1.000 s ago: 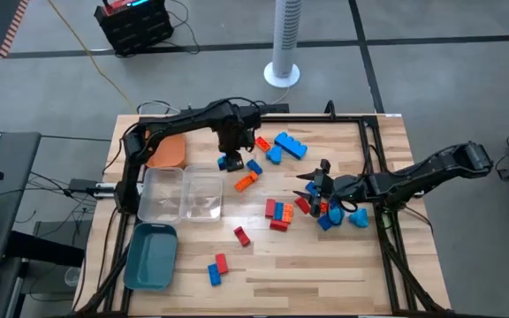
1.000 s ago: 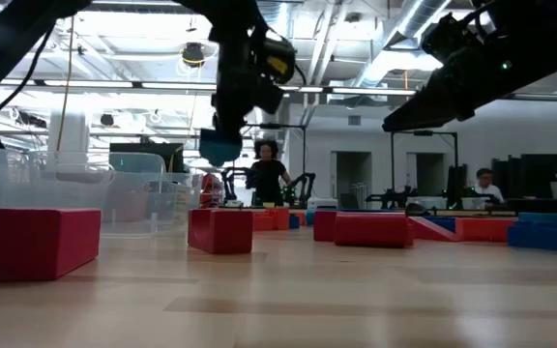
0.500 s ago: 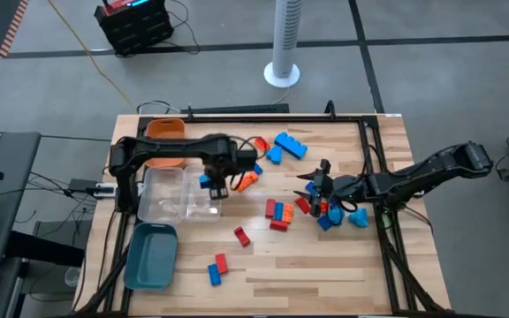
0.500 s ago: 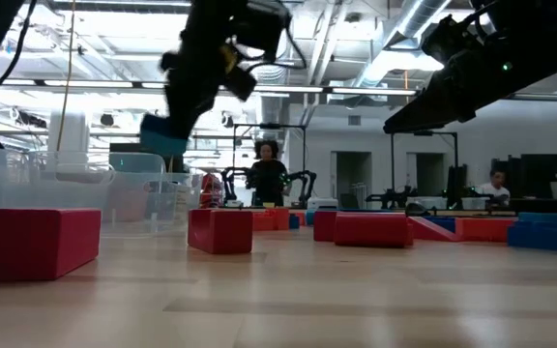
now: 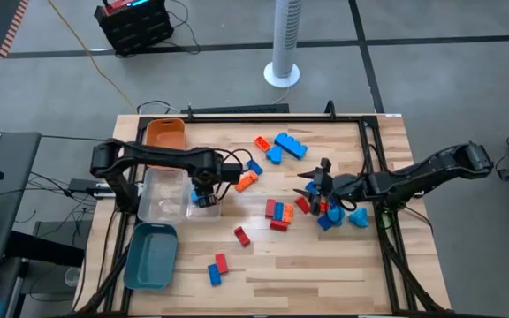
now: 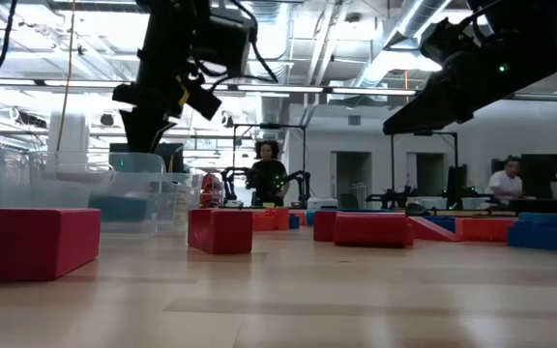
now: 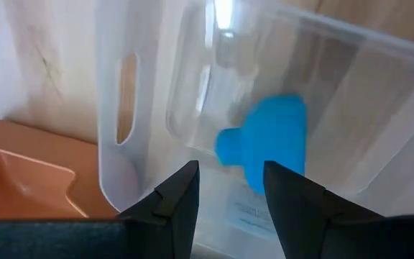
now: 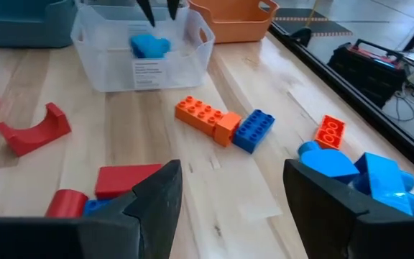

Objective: Sort blocks
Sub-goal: Put the light blue game piece into the right transparent bin, then put the orange game piece into the orange bin

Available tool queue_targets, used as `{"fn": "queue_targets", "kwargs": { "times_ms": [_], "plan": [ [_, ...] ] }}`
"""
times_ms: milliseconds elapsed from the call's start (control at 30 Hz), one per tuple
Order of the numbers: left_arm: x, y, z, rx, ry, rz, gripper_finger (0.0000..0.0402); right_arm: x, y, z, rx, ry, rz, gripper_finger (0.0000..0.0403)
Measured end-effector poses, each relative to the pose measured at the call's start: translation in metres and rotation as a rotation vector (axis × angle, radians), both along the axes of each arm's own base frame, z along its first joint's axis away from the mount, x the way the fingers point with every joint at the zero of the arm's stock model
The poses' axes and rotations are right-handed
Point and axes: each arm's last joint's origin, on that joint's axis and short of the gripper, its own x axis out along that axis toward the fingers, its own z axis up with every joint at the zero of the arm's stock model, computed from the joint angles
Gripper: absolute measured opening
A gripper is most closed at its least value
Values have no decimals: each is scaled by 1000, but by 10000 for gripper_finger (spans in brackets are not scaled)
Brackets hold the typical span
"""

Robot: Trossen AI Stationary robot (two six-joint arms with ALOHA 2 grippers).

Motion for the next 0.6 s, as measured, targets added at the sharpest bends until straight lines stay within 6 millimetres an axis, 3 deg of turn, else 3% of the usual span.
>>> {"fn": "queue_targets", "kwargs": {
  "times_ms": [333,500,600],
  "plan": [
    [2,1,20,34,-181,1,151,0,-1,0,6,-2,-5,256],
    [23,4,37,96,-390,-31,163,0,-2,0,6,-2,-12,256],
    [42,6,30,99,-485,-62,175,0,-2,0,7,-2,-13,256]
  ]
}}
